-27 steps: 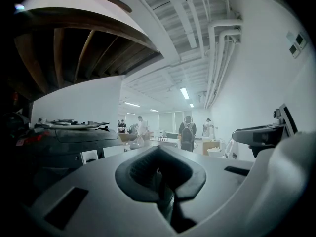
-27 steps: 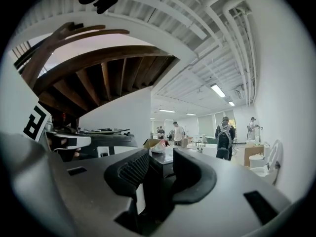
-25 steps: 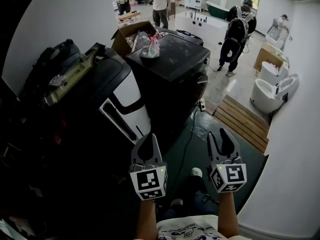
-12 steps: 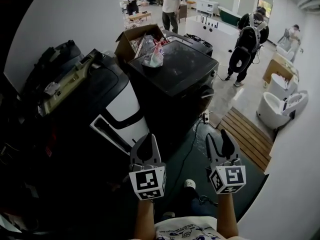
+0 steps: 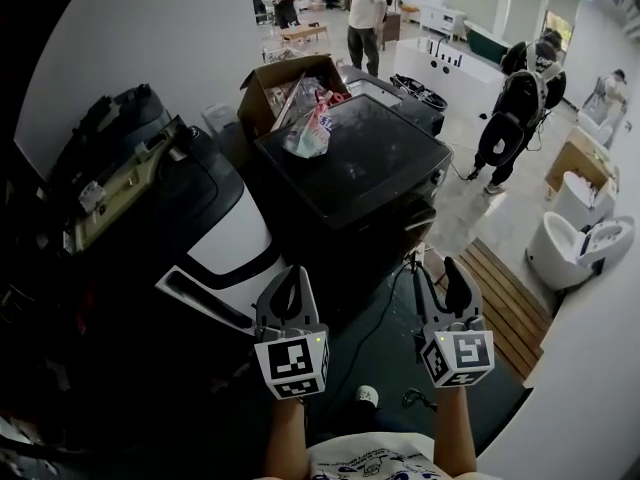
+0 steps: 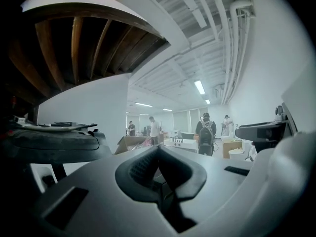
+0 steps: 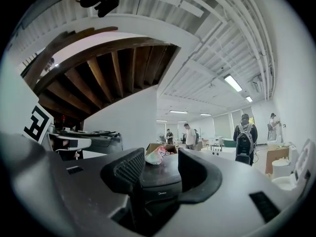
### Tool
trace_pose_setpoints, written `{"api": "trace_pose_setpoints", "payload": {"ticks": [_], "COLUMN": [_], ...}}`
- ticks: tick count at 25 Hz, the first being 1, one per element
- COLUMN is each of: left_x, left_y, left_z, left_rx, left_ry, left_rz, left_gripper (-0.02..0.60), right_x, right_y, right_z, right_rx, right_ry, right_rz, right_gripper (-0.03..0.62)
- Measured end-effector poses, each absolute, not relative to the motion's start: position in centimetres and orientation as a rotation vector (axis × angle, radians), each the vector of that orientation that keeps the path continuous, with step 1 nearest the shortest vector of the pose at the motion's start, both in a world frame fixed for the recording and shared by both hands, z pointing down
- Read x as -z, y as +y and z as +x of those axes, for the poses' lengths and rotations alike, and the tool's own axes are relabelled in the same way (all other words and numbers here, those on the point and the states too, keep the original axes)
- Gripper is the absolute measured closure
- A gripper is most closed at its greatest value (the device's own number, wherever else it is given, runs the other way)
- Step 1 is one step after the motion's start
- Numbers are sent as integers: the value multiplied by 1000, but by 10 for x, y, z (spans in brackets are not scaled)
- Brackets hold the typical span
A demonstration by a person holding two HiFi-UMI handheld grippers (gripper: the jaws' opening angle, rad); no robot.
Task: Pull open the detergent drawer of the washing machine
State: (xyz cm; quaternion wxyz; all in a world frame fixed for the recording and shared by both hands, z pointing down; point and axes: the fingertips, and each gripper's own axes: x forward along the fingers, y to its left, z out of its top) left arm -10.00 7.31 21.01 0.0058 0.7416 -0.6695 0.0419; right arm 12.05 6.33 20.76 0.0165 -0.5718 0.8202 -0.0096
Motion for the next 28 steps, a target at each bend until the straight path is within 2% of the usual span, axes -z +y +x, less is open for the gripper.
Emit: {"api": "trace_pose_setpoints", "payload": {"ticks": [8, 20, 28], "left_x": [-225, -261, -284], "left_y": [29, -11, -75], "left_z": [-83, -91, -106], "left_rx": [-152, -210, -268], "left_ry": [-2137, -2123, -2078], "left_rz": [2261, 2181, 2188], "left_gripper": [568, 568, 568], "right_x": [-221, -267, -301], "right_y": [5, -40, -96], "right_z": [142, 123, 100], "right_rx": [96, 310, 461], "right_ry": [2549, 2610, 2627], "right_rz": [-1721, -1604, -1582], "right_gripper": [381, 367, 347]}}
